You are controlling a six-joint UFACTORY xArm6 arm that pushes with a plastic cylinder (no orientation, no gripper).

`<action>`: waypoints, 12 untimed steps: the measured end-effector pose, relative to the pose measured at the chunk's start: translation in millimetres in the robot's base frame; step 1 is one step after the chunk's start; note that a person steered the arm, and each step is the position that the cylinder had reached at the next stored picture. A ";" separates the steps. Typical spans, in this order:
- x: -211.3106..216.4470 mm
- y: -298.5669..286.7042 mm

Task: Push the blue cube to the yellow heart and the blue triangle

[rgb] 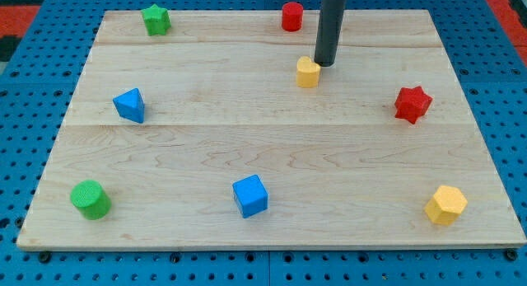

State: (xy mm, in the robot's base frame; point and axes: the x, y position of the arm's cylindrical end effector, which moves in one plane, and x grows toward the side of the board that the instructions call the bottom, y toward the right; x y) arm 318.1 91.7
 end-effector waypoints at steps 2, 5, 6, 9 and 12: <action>-14.9 -11.1; 58.6 25.0; 48.7 60.2; -124.4 20.0; -111.1 -155.5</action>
State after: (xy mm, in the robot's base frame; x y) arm 206.9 -63.8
